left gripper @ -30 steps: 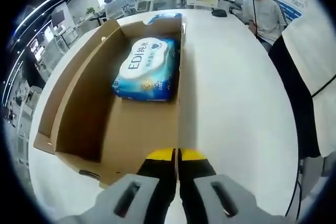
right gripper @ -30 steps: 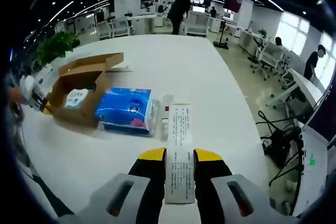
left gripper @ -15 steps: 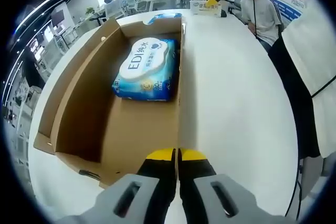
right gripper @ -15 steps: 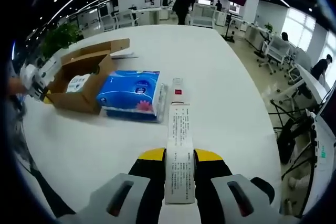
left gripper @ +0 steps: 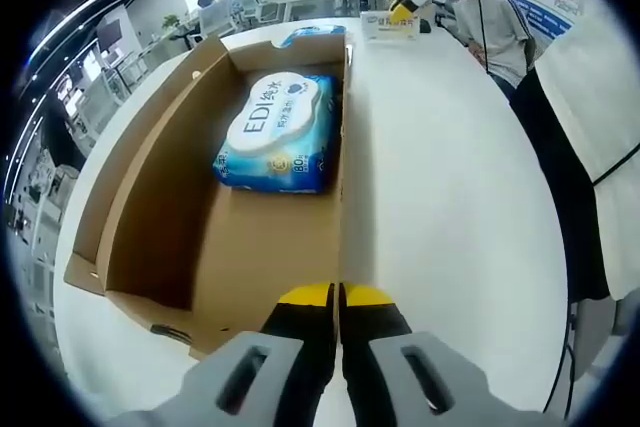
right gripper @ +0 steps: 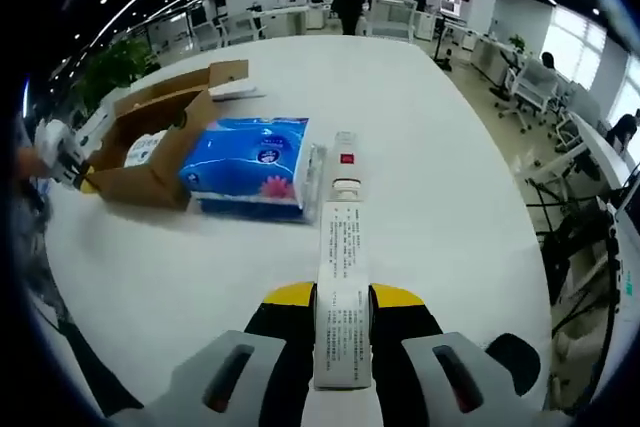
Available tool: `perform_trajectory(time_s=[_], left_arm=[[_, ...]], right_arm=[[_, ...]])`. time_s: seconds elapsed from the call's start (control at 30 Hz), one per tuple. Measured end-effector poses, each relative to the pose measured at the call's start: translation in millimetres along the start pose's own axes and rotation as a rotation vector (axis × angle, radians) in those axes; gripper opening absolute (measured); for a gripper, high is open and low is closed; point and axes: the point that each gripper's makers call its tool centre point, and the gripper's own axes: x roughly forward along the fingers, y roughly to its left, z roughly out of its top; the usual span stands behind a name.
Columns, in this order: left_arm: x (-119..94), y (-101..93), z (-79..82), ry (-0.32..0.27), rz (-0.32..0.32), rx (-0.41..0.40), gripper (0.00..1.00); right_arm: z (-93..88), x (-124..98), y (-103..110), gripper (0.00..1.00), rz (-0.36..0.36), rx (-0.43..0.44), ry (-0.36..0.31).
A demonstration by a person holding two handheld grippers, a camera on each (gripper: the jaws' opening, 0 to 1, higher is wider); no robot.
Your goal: Operate the shoe box by opening the lid, removing the specified soft item, and placing it in the target area until the item is outside and the box remains undamaged.
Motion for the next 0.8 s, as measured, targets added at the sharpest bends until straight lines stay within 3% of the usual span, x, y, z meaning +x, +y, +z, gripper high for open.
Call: perform_trajectory(time_s=[0.3, 0.8], left_arm=[[0.3, -0.1, 0.6, 0.001, -0.001, -0.001, 0.00], [0.1, -0.2, 0.3, 0.002, 0.000, -0.001, 0.00]], right_arm=[[-15.3, 7.0, -9.4, 0.18, -0.009, -0.008, 0.045], [-12.2, 12.1, -10.7, 0.18, -0.015, -0.032, 0.042]])
